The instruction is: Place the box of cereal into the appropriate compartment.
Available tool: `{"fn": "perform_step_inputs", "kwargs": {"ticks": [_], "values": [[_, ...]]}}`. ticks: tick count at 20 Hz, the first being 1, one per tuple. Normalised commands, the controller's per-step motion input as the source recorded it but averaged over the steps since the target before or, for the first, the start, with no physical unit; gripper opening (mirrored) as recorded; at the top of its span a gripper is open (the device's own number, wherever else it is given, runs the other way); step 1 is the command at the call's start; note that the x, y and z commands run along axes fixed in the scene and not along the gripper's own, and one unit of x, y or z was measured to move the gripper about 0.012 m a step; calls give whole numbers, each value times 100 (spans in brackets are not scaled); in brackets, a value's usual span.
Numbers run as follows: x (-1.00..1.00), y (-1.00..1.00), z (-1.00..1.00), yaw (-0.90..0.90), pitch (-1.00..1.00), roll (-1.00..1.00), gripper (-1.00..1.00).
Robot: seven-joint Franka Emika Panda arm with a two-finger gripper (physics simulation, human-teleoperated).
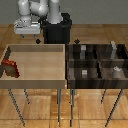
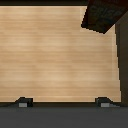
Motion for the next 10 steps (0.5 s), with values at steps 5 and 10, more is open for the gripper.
{"fn": "perform_step_inputs", "kwargs": {"ticks": [5, 10], "values": [[0, -100, 0, 0, 0, 0, 100], [50, -40, 0, 0, 0, 0, 100]]}}
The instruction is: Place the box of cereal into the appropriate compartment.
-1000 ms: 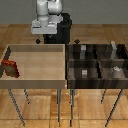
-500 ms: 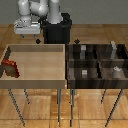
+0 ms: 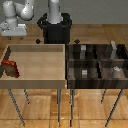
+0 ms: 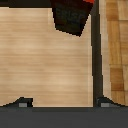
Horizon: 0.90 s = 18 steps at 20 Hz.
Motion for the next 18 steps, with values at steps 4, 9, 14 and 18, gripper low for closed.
{"fn": "perform_step_inputs", "kwargs": {"ticks": [4, 9, 14, 18], "values": [[100, 0, 0, 0, 0, 0, 100], [0, 0, 20, 0, 0, 0, 100], [80, 0, 0, 0, 0, 0, 100], [100, 0, 0, 0, 0, 0, 100]]}}
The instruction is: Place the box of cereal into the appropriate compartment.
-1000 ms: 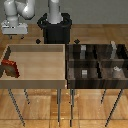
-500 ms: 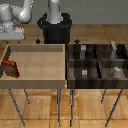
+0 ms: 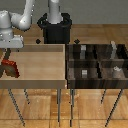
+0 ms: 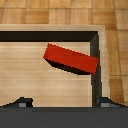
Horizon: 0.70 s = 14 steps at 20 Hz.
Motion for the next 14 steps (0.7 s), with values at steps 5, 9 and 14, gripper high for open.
{"fn": "perform_step_inputs", "kwargs": {"ticks": [5, 9, 14], "values": [[100, 0, 0, 0, 0, 0, 100], [50, 0, 0, 0, 0, 0, 100], [-40, 0, 0, 0, 0, 0, 100]]}}
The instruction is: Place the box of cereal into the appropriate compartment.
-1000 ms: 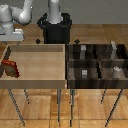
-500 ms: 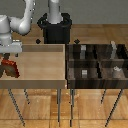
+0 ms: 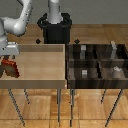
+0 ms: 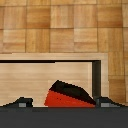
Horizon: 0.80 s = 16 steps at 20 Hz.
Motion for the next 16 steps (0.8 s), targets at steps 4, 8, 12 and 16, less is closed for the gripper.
{"fn": "perform_step_inputs", "kwargs": {"ticks": [4, 8, 12, 16], "values": [[0, 0, 0, 4, 0, 0, 100], [0, 0, 0, 86, 0, 0, 100], [0, 0, 0, 100, 0, 0, 100], [0, -25, 0, 76, 0, 0, 100]]}}
